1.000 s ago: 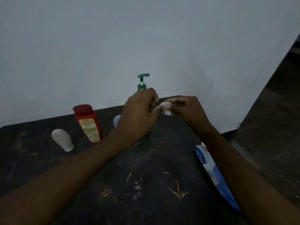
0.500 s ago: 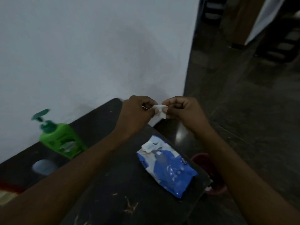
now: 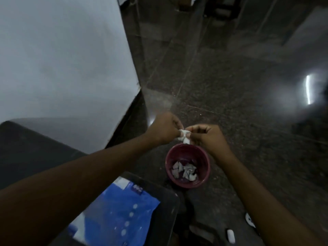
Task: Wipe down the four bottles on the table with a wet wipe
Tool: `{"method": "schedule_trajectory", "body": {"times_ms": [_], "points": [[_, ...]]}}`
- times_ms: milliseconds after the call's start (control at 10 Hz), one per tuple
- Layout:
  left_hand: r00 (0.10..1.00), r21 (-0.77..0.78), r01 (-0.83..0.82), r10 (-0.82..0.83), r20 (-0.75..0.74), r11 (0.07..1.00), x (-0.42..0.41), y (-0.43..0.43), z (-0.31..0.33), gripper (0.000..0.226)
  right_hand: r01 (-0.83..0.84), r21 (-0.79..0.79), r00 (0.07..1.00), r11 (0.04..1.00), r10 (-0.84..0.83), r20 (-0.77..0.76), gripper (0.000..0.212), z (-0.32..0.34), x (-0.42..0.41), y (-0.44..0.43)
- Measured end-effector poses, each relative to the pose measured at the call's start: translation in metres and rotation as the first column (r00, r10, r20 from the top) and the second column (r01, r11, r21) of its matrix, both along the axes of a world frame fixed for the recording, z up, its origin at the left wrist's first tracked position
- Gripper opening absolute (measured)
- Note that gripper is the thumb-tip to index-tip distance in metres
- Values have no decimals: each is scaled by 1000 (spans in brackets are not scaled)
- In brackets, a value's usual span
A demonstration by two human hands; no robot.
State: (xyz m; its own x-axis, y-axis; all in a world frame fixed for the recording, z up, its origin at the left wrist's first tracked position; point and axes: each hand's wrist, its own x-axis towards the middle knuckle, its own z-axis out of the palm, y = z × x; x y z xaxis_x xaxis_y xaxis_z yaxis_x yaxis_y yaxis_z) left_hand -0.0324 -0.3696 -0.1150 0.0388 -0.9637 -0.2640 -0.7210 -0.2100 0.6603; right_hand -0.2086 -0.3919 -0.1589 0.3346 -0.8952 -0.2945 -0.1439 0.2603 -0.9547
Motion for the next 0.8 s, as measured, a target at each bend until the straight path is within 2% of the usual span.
{"method": "schedule_trajectory", "body": {"times_ms": [100, 300, 500, 600, 800], "points": [[995, 105, 96, -98, 17, 990, -20, -28, -54, 13, 108, 107, 994, 988, -104, -40, 15, -53, -18, -3], [987, 250, 133, -152, 57, 959, -54, -65, -148, 8, 297, 248, 954, 922, -275, -118, 18, -150, -31, -4], [956, 374, 220, -276, 102, 901, -55, -83, -215, 14, 330, 283, 940, 900, -287, -184, 21, -216, -28, -9], [956, 393, 230, -282, 80, 890, -46, -90, -236, 19, 354, 247, 920, 902, -289, -264, 22, -248, -26, -12], [951, 409, 239, -296, 83, 881, -32, -97, -233, 14, 338, 205, 843, 919, -198, -501, 27, -311, -23, -16]]}}
